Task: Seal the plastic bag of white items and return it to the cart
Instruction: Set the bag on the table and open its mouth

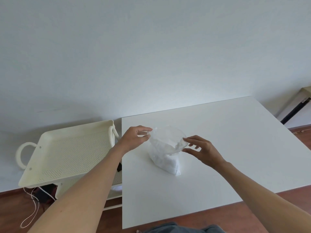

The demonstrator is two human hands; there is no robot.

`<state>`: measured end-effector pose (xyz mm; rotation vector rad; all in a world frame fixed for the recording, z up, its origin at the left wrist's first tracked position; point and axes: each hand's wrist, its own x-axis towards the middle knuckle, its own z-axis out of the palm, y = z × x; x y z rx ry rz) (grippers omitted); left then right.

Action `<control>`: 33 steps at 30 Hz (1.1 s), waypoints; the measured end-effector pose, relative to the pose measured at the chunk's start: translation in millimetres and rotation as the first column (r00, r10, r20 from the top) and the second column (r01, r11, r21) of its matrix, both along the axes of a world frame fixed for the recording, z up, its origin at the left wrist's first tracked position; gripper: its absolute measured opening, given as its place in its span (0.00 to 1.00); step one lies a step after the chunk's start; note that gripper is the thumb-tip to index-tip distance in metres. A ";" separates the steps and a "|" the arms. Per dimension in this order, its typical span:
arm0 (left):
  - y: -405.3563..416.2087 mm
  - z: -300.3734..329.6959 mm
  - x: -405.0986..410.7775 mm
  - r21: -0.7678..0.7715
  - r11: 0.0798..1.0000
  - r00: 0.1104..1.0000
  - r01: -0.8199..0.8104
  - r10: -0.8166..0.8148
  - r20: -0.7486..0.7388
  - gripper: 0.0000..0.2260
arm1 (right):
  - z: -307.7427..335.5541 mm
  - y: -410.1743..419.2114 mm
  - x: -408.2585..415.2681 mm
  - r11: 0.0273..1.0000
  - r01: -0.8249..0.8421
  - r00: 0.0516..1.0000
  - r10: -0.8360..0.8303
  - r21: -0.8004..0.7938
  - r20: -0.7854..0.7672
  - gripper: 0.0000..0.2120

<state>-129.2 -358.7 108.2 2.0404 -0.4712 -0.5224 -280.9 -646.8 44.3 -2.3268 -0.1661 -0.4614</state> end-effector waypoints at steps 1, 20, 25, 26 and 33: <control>1.4 -1.5 0.5 -0.010 1.000 1.000 0.017 -0.017 0.022 0.12 | -0.6 0.4 0.3 1.000 0.011 1.000 -0.011 0.018 -0.007 0.20; 6.4 -22.4 10.2 -0.182 0.972 0.988 -0.152 0.144 -0.057 0.08 | 0.6 22.8 0.0 0.803 0.258 0.932 -0.061 0.537 -0.358 0.28; 6.0 -23.3 11.9 -0.218 0.958 0.982 -0.184 0.171 -0.075 0.07 | -5.1 28.9 4.2 0.703 0.276 0.934 -0.037 0.655 -0.354 0.34; 5.1 -23.6 12.1 -0.223 0.957 0.981 -0.188 0.175 -0.078 0.07 | -6.1 28.8 5.0 0.701 0.277 0.934 -0.036 0.657 -0.356 0.31; 6.1 -23.8 12.5 -0.247 0.948 0.979 -0.201 0.188 -0.077 0.07 | -8.8 31.0 11.8 0.622 0.319 0.924 -0.036 0.715 -0.380 0.16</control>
